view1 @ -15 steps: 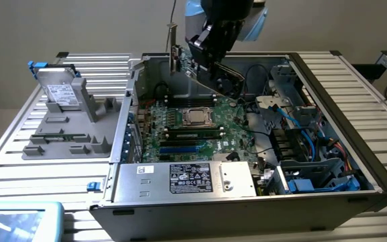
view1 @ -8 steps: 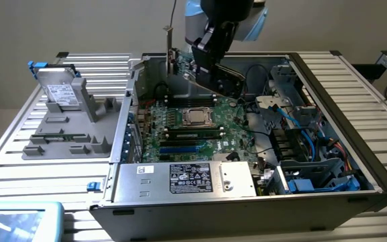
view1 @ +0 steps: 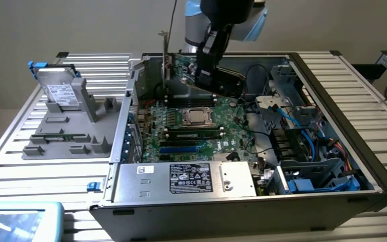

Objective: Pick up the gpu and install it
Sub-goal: 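Insert the gpu into the slot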

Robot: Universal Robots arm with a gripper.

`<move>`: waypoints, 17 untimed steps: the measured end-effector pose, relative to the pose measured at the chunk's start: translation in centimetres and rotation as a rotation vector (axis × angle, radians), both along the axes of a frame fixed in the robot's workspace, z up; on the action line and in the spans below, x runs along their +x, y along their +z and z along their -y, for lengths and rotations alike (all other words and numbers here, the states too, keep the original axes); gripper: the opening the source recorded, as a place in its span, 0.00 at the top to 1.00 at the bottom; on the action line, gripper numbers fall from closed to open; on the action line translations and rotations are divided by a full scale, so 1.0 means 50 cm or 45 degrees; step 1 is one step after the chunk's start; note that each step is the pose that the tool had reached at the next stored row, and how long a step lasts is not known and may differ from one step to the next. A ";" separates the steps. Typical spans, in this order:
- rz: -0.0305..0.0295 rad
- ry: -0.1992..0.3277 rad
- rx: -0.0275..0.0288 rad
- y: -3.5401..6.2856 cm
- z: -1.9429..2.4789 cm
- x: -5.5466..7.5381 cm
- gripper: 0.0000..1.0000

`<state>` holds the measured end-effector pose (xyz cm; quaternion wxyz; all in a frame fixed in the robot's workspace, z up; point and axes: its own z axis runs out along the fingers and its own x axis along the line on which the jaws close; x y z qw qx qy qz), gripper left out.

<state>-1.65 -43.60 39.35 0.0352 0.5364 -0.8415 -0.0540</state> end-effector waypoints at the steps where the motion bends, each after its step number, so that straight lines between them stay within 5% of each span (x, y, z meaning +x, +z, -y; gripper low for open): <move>1: 0.0001 0.025 -0.0001 -0.001 0.0000 0.000 0.71; 6: 0.0100 0.139 -0.0003 -0.003 0.0000 0.000 0.71; 13: 0.0554 0.271 -0.0089 -0.006 0.0000 0.000 0.71; 17: 0.0577 0.353 -0.0208 -0.008 0.0000 0.000 0.71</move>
